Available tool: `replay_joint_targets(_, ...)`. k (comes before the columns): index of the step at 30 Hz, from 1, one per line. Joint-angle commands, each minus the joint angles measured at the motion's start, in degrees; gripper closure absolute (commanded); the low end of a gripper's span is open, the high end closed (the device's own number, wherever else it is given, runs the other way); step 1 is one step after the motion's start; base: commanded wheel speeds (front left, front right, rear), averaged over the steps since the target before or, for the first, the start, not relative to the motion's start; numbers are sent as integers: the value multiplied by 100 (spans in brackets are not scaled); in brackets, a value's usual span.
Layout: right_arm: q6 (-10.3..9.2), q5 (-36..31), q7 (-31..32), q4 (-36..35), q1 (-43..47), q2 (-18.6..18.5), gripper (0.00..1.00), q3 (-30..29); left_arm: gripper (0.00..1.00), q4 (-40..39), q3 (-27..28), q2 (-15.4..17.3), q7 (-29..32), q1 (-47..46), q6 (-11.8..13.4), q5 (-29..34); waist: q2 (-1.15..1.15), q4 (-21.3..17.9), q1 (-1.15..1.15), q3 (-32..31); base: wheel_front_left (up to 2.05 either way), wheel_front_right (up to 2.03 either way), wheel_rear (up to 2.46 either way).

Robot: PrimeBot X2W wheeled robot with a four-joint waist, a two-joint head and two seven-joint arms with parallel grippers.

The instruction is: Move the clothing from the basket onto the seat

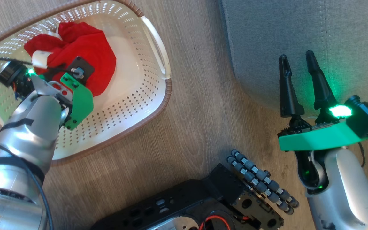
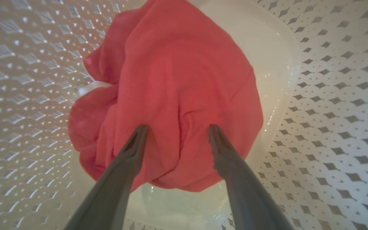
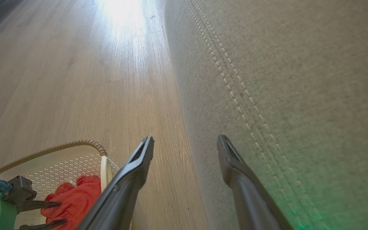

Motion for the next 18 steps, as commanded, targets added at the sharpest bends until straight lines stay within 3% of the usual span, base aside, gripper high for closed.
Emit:
replay_joint_targets(1, -1, 40, -38, -169, 313, -19, 0, 116, 0, -26, 31, 101, 42, 19, 11, 41, 0, -4, 0, 13, 0, 0, 0)
replay_joint_targets(18, -1, 56, -38, -425, 599, -19, 0, 147, 0, 63, -265, 131, 1025, -196, 30, 68, 0, -17, 0, 189, 0, 0, 0)
